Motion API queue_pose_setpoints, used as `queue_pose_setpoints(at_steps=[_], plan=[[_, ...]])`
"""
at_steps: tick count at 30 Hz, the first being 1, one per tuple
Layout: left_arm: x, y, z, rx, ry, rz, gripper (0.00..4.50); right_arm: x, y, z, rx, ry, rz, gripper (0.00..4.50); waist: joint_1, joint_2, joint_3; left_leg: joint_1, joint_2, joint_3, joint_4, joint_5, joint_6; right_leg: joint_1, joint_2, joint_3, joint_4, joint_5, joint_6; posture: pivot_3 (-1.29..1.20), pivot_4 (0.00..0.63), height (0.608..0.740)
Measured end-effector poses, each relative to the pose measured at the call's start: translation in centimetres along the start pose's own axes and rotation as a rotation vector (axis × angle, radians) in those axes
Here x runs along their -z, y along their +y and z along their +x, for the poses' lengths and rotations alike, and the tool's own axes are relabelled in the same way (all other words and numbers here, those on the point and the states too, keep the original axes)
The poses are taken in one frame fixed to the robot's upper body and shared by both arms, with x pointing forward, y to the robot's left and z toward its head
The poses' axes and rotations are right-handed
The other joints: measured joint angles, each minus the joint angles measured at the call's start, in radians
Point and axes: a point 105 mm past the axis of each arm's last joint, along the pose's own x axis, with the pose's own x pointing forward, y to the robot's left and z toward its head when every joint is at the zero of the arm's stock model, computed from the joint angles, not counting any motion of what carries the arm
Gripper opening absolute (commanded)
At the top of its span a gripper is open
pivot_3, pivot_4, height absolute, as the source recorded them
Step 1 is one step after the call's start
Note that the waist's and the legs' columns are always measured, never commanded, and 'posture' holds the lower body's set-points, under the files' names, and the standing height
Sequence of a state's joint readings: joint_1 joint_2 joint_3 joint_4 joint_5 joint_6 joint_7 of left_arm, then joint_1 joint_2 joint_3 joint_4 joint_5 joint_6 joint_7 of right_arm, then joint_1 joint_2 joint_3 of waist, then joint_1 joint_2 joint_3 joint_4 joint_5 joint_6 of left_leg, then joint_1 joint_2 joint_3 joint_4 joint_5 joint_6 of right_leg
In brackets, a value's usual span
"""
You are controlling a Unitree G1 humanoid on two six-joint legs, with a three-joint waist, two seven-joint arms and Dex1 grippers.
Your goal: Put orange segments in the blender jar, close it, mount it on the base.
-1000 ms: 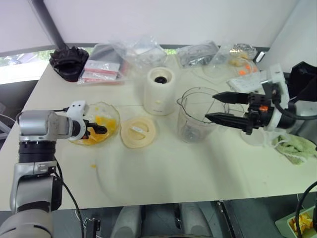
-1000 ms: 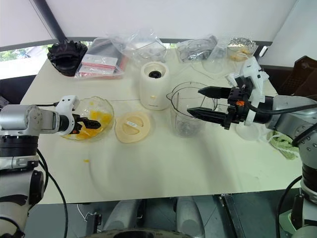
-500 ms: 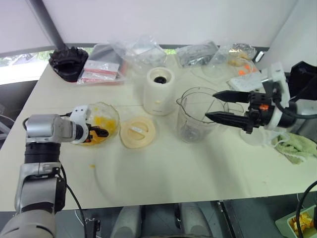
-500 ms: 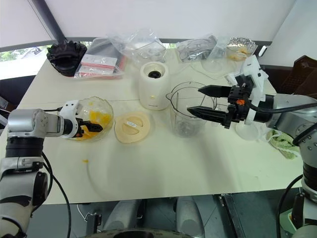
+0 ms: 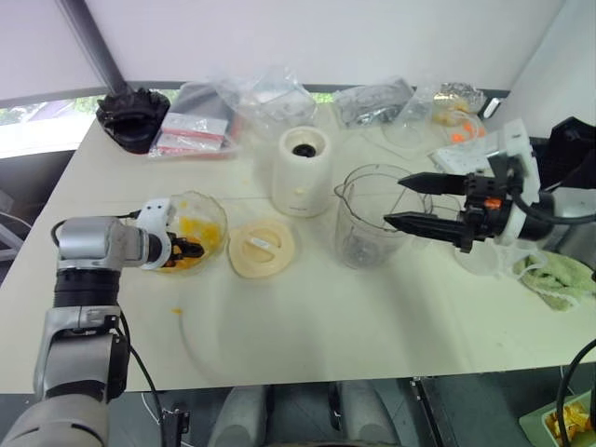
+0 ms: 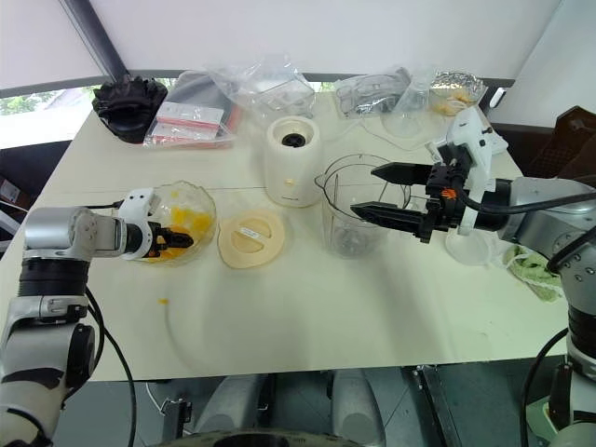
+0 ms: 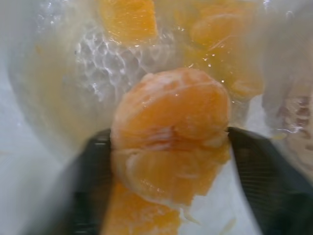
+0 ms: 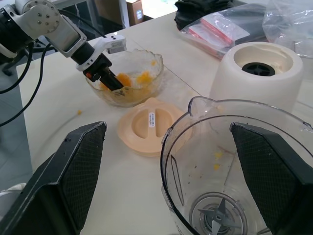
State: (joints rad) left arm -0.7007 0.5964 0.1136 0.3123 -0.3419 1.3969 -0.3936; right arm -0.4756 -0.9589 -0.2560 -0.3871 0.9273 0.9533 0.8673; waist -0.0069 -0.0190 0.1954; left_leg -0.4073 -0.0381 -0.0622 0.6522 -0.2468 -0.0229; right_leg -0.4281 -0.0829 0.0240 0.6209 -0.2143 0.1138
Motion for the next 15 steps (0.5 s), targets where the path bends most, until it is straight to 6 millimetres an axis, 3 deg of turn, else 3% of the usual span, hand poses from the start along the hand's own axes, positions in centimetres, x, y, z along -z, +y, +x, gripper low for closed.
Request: queue_pose_setpoints(at_steps=[9,13,15], plan=[[-0.13,-0.33,0.21,0.009,-0.008,0.010,3.33,0.01,-0.09,-0.02,0.007,0.002,-0.004,4.25,-0.003,0.000,0.000,0.000,0.000,0.000,0.000,0.000,0.000,0.000,0.000,0.000,0.000,0.000,0.000,0.00,0.150,0.740],[-0.02,-0.60,0.38,0.020,-0.004,0.007,1.56,0.00,-0.16,-0.02,0.010,0.001,-0.009,4.25,-0.002,0.000,0.000,0.000,0.000,0.000,0.000,0.000,0.000,0.000,0.000,0.000,0.000,0.000,0.000,0.00,0.150,0.740],[0.02,-0.68,0.43,0.022,-0.002,0.006,1.56,0.10,-0.20,0.02,0.011,0.005,-0.008,4.25,-0.003,0.000,0.000,0.000,0.000,0.000,0.000,0.000,0.000,0.000,0.000,0.000,0.000,0.000,0.000,0.00,0.150,0.740]])
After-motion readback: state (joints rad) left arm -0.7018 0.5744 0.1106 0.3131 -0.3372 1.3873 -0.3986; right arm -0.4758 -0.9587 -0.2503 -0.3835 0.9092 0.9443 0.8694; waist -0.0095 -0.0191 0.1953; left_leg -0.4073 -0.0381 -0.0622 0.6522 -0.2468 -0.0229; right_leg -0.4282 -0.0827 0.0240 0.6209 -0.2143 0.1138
